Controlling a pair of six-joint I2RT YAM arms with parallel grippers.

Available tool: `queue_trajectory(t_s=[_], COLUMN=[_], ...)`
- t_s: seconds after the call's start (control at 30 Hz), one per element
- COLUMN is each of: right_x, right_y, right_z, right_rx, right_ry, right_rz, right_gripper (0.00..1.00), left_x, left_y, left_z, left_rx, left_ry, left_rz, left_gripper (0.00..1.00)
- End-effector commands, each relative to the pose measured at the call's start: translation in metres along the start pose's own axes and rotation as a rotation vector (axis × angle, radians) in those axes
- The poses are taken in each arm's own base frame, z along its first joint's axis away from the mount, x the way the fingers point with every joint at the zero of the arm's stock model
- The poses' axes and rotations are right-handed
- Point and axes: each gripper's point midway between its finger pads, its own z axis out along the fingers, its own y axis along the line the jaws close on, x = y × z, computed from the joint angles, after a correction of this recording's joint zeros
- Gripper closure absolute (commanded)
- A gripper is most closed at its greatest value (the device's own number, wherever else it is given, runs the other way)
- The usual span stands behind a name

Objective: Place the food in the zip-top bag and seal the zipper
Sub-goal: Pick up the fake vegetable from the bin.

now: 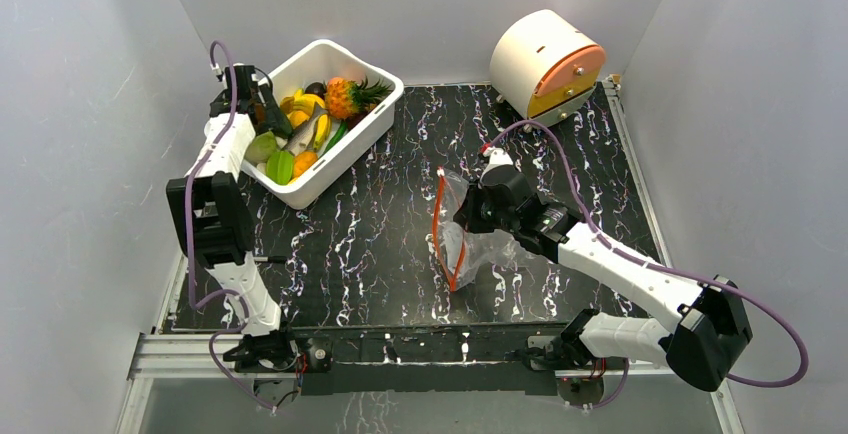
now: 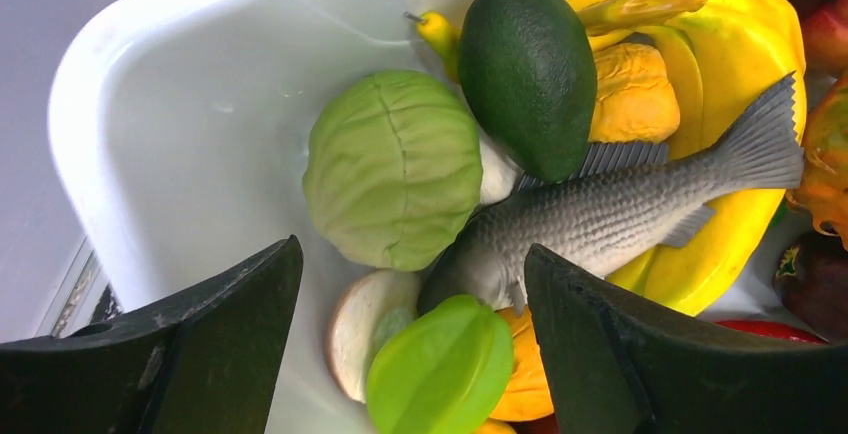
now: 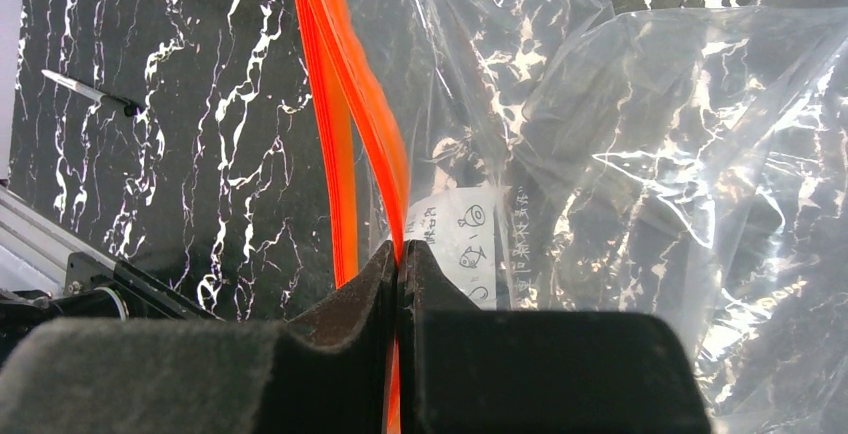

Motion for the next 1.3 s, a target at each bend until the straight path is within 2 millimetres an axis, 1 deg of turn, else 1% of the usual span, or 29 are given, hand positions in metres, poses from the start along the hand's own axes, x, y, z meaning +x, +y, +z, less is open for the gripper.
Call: queue_trajectory(t_s=[0.0, 0.1, 0.3, 0.43, 0.47, 0.53, 0.67, 0.7, 0.8, 0.9, 0.97, 1.0, 1.1, 1.13, 1.23, 1.27], right_x=[-0.027, -0.028, -0.028, -0.024, -0.025, -0.026, -0.028, -0.028, -0.028, -0.029, -0.029, -0.031, -0.033, -0.033, -0.035, -0.035], right_y=[0.014, 0.017, 0.015, 0.010, 0.009, 0.009, 0.009, 0.009, 0.008, 0.008, 0.008, 0.009, 0.009, 0.008, 0.008, 0.008], right_z=[-0.007, -0.009, -0.012, -0.013, -0.013, -0.014, -0.015, -0.015, -0.016, -0.017, -0.018, -0.020, -0.023, -0.024, -0.027, -0.028], right_rx=[-0.035, -0.044, -0.041, -0.030, -0.030, -0.028, -0.029, -0.029, -0.023, -0.023, -0.023, -0.026, -0.024, -0.020, -0.023, -0.024], right_ry=[-0.076, -0.077, -0.087, -0.085, -0.094, -0.099, -0.108, -0.107, -0.111, -0.116, -0.118, -0.122, -0.127, -0.130, -0.139, -0.141], right_rz=[0.002, 0.005, 0.007, 0.006, -0.001, -0.004, -0.005, -0.005, -0.005, -0.004, -0.002, -0.001, 0.000, 0.001, 0.004, 0.007], right_gripper=[1.00, 1.00, 1.00, 1.00, 1.00, 1.00, 1.00, 1.00, 1.00, 1.00, 1.00, 1.00, 1.00, 1.00, 1.00, 1.00], left_x=[-0.020, -0.016, -0.003, 0.010, 0.017, 0.019, 0.017, 0.019, 0.021, 0.022, 0.024, 0.026, 0.023, 0.021, 0.010, 0.006], left_y=[-0.007, -0.006, 0.007, 0.007, 0.007, 0.006, 0.011, 0.010, 0.004, 0.002, 0.006, 0.007, 0.006, 0.005, 0.002, 0.000], left_z=[0.004, 0.013, 0.031, 0.049, 0.058, 0.062, 0.072, 0.073, 0.073, 0.071, 0.070, 0.073, 0.071, 0.068, 0.057, 0.051], left_rx=[0.030, 0.018, -0.003, -0.002, -0.013, -0.012, -0.057, -0.056, -0.020, -0.012, -0.034, -0.039, -0.028, -0.020, 0.006, 0.020], left_ry=[-0.041, -0.037, -0.001, 0.031, 0.048, 0.057, 0.068, 0.074, 0.083, 0.093, 0.103, 0.109, 0.107, 0.101, 0.077, 0.068], left_rz=[0.001, 0.011, -0.025, -0.001, -0.003, 0.002, 0.019, 0.021, 0.014, 0.013, 0.015, 0.021, 0.025, 0.022, 0.002, -0.008], left_gripper=[0.18, 0.15, 0.10, 0.06, 0.04, 0.04, 0.18, 0.19, 0.34, 0.35, 0.29, 0.27, 0.39, 0.41, 0.44, 0.46])
